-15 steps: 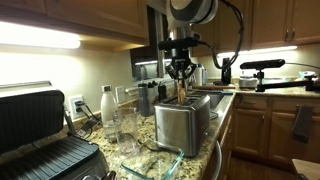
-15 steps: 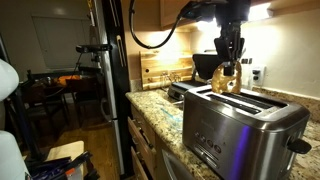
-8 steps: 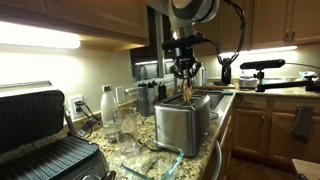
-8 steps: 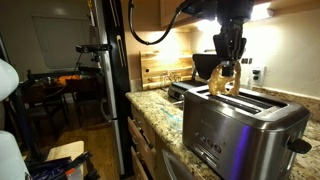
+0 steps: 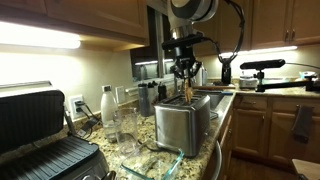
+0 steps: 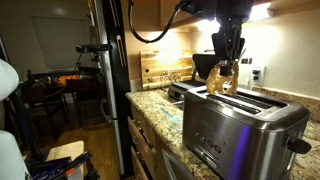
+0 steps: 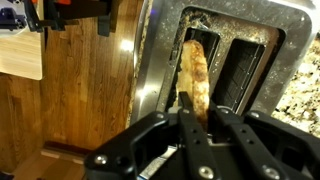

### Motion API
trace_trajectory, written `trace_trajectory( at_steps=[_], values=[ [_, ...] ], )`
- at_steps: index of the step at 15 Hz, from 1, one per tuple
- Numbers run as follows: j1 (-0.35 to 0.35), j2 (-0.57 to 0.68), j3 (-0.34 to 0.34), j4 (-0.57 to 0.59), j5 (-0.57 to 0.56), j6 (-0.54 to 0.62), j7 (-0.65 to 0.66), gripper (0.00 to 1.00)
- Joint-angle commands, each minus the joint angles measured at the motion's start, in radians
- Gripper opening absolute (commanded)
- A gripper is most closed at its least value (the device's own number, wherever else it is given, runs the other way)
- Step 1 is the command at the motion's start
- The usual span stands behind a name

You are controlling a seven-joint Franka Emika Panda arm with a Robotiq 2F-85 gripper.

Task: Pick up one slice of bread from the glass bowl and place it inside the left slot of the toaster

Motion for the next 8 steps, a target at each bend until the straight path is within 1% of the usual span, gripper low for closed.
trace_trajectory(
  at_steps=[1, 2, 3, 7, 8],
  values=[
    [0.009, 0.012, -0.007, 0.014, 0.012, -0.015, 0.021, 0.10],
    [0.009, 0.014, -0.007, 0.013, 0.012, -0.014, 0.022, 0.37],
    [0.009, 0.016, -0.008, 0.014, 0.012, -0.014, 0.021, 0.38],
    [0.010, 0.022, -0.009, 0.015, 0.010, -0.013, 0.018, 0.63],
    [0.009, 0.020, -0.009, 0.005, 0.000, -0.003, -0.001, 0.44]
  ],
)
